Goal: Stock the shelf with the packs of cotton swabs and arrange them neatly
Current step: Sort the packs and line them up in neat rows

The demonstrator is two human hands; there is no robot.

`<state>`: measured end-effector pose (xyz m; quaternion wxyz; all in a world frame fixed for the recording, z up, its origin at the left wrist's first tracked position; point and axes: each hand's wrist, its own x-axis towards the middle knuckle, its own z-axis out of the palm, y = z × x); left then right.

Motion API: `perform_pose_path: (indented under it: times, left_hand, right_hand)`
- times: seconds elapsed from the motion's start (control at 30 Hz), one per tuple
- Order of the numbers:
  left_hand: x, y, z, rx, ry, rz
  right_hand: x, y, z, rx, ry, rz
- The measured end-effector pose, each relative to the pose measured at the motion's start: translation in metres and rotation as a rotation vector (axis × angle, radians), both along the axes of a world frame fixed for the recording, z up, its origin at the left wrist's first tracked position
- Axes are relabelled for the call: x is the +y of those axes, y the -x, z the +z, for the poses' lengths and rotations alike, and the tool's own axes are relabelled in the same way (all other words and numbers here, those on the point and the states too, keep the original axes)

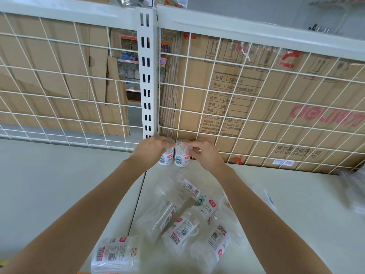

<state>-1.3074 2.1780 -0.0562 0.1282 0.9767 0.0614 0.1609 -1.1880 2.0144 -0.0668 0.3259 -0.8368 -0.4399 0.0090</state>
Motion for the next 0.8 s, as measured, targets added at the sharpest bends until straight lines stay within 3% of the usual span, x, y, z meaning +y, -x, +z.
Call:
perform_pose_path:
  times: [0.6,0.8]
  left_hand:
    - [0.001,0.002,-0.006,-0.046,0.021,-0.025]
    - [0.002,0.024,-0.001,-0.233,0.176,-0.064]
  right_hand:
    - [-0.004,0.003,0.003,0.023,-0.014,0.045]
    - [-0.026,0.018,0.007,0.018,-0.007,-0.029]
